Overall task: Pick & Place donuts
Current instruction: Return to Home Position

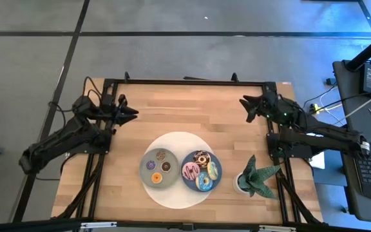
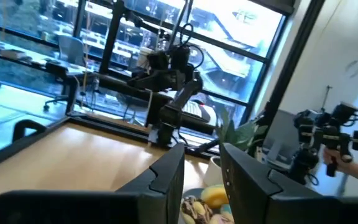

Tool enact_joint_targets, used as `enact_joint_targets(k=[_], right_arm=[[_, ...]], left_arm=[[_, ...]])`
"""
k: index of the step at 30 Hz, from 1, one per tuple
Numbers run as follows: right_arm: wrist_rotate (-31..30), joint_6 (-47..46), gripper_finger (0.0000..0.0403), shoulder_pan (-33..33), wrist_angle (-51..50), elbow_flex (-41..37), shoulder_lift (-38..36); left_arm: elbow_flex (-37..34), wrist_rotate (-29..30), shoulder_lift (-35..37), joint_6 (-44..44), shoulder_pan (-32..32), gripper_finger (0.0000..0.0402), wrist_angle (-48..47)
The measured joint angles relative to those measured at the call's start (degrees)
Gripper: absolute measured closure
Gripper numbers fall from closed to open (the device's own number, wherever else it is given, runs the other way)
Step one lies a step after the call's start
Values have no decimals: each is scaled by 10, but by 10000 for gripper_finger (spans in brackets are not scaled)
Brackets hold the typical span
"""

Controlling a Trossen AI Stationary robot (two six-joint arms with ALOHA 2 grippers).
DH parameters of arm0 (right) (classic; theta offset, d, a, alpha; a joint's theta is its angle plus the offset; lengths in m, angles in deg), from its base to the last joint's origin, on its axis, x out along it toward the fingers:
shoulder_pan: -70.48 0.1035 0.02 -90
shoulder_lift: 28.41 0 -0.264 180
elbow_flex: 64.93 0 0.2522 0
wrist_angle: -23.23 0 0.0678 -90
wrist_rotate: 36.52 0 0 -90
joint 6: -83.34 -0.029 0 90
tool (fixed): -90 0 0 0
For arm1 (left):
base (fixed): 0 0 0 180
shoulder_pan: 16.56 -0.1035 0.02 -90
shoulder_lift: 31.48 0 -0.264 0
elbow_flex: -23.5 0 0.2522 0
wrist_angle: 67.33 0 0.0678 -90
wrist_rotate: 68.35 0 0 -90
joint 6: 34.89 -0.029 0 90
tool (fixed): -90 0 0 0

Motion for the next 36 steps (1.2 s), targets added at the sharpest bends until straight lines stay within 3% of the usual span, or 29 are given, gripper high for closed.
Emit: enact_joint_targets(k=[4, 11, 19, 28, 33, 36], right_arm=[[-6, 8, 237, 7, 9, -20, -34], [-11, 17, 237, 6, -11, -23, -87], [-43, 24, 237, 6, -19, -23, -93], [-108, 23, 237, 30, -18, -23, -64], [-126, 24, 237, 61, -13, -23, -49], [-155, 13, 237, 84, -8, -28, -43]], left_arm=[[-16, -29, 39, 21, -23, 298, -2], [-49, -26, 115, 55, -59, 301, -3], [-130, 46, 159, 87, -60, 298, 80], [-130, 123, 158, 59, -59, 301, 52], [-130, 142, 158, 50, -19, 298, 47], [-130, 197, 158, 45, 23, 298, 40]])
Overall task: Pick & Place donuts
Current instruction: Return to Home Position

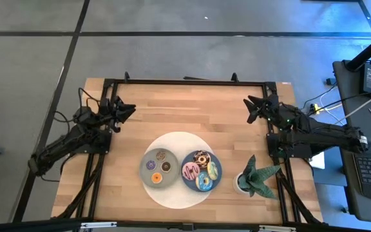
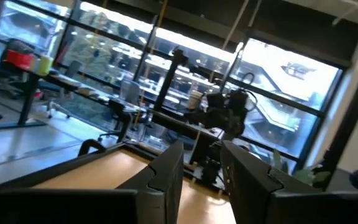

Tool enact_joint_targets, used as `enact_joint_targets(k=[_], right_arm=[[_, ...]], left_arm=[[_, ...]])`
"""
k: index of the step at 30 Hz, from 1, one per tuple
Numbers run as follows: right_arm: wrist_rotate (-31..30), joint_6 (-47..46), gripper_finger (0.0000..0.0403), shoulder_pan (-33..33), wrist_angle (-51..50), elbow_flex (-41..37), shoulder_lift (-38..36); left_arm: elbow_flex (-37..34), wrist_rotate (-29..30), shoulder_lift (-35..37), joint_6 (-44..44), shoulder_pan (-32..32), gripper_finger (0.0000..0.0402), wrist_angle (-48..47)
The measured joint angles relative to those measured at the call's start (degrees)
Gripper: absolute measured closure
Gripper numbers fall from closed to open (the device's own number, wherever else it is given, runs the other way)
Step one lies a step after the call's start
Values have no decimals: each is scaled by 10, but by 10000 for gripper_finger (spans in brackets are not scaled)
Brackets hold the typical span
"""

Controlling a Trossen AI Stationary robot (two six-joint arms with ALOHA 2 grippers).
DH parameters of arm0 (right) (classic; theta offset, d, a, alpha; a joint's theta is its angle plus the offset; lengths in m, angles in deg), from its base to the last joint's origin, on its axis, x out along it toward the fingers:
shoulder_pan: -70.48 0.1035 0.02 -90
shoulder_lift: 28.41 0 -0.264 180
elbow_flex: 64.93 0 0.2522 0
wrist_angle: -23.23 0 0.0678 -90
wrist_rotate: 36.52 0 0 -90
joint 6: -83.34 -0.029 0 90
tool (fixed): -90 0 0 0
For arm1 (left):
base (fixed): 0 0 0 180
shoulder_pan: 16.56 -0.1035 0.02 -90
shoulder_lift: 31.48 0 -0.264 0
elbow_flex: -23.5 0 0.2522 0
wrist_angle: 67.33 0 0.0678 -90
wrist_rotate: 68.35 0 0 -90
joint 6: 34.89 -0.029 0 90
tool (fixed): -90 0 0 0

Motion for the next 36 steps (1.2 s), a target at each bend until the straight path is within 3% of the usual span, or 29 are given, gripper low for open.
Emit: enact_joint_targets(k=[3, 9, 18, 30, 36], right_arm=[[-29, -5, 237, 26, 62, -46, 0], [-22, 46, 237, 77, 255, -136, 1], [-62, 66, 237, 108, 254, -153, -9], [-66, 58, 237, 112, 213, -154, -61], [-66, 57, 237, 112, 203, -154, -68]], left_arm=[[0, 55, 0, -22, 51, 300, -16], [0, 123, 0, -53, 136, 300, -27], [0, 182, 0, -75, 201, 300, -70], [0, 201, 0, -86, 206, 297, -79], [0, 251, 0, -86, 206, 301, -104]])
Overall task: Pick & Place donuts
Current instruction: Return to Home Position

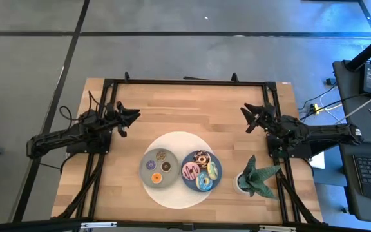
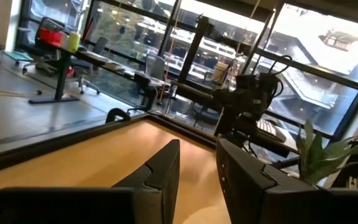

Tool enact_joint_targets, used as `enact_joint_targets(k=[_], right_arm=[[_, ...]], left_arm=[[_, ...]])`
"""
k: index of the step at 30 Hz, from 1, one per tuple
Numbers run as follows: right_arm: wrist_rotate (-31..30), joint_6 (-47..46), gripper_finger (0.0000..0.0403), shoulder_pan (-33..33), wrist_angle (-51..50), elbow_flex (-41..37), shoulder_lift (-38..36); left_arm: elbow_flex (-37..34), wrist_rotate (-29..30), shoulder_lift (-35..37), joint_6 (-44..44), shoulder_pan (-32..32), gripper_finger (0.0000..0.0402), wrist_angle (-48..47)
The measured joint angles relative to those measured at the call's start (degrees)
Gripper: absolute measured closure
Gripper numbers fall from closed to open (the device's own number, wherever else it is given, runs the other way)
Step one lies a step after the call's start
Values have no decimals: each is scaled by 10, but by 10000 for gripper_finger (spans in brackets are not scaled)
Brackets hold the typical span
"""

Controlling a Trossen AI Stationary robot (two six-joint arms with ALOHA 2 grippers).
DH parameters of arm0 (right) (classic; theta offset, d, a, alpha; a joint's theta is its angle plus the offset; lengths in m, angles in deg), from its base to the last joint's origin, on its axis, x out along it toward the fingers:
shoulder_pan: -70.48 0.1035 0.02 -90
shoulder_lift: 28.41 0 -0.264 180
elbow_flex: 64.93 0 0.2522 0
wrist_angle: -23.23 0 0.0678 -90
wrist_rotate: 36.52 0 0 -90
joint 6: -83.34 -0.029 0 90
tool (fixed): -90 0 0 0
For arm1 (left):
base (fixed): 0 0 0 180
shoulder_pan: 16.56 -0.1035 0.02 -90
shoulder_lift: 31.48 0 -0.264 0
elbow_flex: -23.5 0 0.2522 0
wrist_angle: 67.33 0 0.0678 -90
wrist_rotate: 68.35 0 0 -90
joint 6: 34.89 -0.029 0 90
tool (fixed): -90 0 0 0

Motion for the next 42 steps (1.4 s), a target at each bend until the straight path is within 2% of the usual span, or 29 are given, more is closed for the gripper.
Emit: enact_joint_targets(k=[5, 9, 14, 17, 24, 28, 42], right_arm=[[-6, -3, 237, 0, -24, 0, 0], [-48, -14, 237, 0, -53, 0, -8], [-44, -16, 237, 0, -97, 0, -38], [-26, -17, 237, 0, -122, 0, -64], [71, -3, 237, 0, -176, 0, -136], [81, -3, 237, 0, -190, -4, -154], [97, 11, 237, 0, -174, -19, -153]], left_arm=[[0, 4, 0, -5, 0, 300, -1], [0, 6, 0, -10, 0, 298, -15], [0, 6, 0, -38, 0, 297, -23], [0, 6, 0, -51, 0, 298, -34], [0, 6, 0, -86, 0, 299, -46], [0, 6, 0, -114, 0, 298, -46], [0, 5, 0, -115, 0, 299, -47]])
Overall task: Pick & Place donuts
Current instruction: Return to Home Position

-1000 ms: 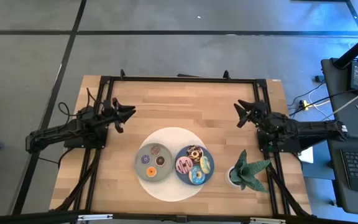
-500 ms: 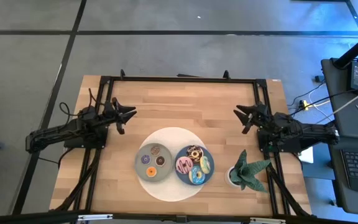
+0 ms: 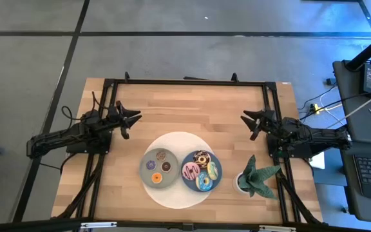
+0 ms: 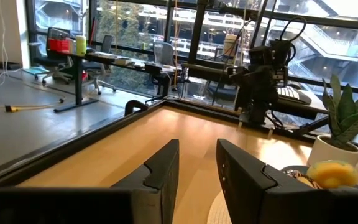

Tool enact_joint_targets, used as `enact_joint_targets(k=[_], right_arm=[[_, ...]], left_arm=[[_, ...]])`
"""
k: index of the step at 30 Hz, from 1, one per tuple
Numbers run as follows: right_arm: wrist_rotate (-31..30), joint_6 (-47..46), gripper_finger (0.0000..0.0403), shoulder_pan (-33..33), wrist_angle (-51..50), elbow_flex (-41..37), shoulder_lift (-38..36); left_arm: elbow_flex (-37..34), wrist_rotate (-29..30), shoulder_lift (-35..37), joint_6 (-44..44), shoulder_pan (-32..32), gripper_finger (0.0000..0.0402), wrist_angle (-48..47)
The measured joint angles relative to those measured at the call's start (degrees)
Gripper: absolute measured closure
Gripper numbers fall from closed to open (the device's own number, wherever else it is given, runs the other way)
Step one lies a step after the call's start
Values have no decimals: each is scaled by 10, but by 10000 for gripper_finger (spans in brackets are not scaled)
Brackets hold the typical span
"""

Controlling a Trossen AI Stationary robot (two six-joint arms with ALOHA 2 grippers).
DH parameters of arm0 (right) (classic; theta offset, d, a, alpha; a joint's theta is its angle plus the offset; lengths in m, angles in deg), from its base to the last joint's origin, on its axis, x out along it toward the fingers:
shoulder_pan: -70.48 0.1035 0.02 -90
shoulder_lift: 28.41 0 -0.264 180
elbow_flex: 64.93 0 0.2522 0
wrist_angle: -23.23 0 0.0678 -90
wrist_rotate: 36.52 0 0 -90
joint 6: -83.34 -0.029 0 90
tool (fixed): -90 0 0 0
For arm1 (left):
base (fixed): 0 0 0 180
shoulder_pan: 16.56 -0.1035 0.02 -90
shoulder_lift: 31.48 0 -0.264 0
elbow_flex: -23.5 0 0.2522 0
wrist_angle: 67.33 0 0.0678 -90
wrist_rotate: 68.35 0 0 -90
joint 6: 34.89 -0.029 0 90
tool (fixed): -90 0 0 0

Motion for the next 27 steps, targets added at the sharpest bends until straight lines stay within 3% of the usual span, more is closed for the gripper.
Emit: enact_joint_targets(k=[7, 10, 14, 27], right_arm=[[15, 19, 237, -1, 20, -6, 0], [73, 60, 237, -1, 87, -28, 0], [119, 106, 237, -1, 93, -31, 0], [116, 107, 237, -1, 94, -31, 5]], left_arm=[[0, -1, 0, 0, 0, 295, 0], [0, -1, 0, 0, 0, 296, 0], [0, -2, 0, 0, 0, 299, 0], [0, -1, 0, 0, 0, 296, 0]])
